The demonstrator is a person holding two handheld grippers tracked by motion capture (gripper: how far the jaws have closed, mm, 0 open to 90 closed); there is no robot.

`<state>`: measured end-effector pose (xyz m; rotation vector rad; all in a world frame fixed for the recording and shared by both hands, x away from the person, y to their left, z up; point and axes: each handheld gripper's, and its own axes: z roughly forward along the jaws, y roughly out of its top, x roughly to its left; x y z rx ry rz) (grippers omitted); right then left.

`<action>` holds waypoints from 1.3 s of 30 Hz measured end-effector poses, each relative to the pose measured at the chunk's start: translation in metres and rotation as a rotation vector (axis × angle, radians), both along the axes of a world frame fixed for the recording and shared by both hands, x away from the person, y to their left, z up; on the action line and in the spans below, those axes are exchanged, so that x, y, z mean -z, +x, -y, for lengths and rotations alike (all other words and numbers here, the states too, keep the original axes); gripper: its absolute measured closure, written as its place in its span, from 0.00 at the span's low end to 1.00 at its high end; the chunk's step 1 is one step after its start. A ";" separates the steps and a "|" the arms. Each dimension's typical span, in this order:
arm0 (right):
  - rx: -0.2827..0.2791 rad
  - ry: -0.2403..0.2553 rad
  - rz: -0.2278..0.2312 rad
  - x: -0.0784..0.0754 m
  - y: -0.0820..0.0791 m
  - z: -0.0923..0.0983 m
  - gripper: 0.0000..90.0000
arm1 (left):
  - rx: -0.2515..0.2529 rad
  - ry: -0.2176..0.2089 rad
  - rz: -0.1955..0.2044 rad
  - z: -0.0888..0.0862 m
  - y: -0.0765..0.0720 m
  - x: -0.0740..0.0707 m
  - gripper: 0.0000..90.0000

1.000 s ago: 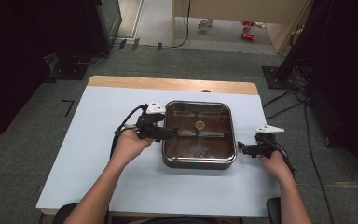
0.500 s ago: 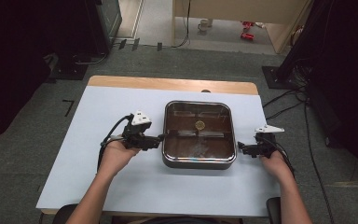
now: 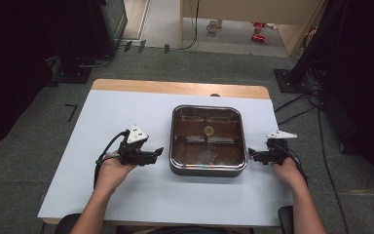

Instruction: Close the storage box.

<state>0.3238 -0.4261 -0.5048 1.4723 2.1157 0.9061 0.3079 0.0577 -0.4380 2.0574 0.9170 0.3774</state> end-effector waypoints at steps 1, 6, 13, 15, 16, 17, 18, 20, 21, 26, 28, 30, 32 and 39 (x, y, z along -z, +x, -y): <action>0.000 0.000 0.000 0.000 0.000 0.000 0.03 | -0.001 -0.002 -0.001 -0.002 -0.001 0.003 0.30; 0.000 0.000 0.000 0.000 0.000 0.000 0.03 | -0.027 0.019 -0.024 -0.008 -0.004 0.020 0.29; -0.001 0.000 0.000 0.000 0.000 0.000 0.03 | -0.059 0.052 -0.071 -0.010 0.000 0.038 0.28; -0.001 0.000 -0.001 0.000 0.000 0.000 0.03 | -0.076 0.077 -0.087 -0.009 0.002 0.044 0.28; -0.001 0.000 -0.001 0.000 0.000 0.000 0.03 | -0.076 0.077 -0.087 -0.009 0.002 0.044 0.28; -0.002 0.001 -0.001 0.000 0.000 0.000 0.03 | -0.085 0.102 -0.102 -0.007 0.003 0.049 0.28; -0.002 0.001 -0.001 0.000 0.000 0.000 0.03 | -0.085 0.102 -0.102 -0.007 0.003 0.049 0.28; -0.002 0.001 -0.001 0.000 0.000 0.000 0.03 | -0.089 0.110 -0.101 -0.004 0.004 0.053 0.25; -0.002 0.001 -0.001 0.000 0.000 0.000 0.03 | -0.074 0.111 -0.095 -0.002 0.003 0.054 0.24; -0.002 0.000 -0.001 0.000 0.000 0.000 0.03 | -0.099 0.117 -0.052 0.002 -0.003 0.059 0.20; -0.001 0.001 -0.001 0.000 0.000 0.000 0.03 | -0.101 0.109 -0.042 0.002 -0.004 0.060 0.20; -0.002 0.000 -0.001 0.000 0.000 0.000 0.03 | -0.101 0.100 -0.038 0.001 -0.004 0.061 0.20; -0.001 0.000 -0.001 0.000 0.000 0.000 0.03 | -0.101 0.101 -0.036 0.001 -0.004 0.061 0.19; -0.002 0.000 -0.001 0.000 0.000 0.000 0.03 | -0.108 0.107 -0.032 0.002 -0.004 0.061 0.18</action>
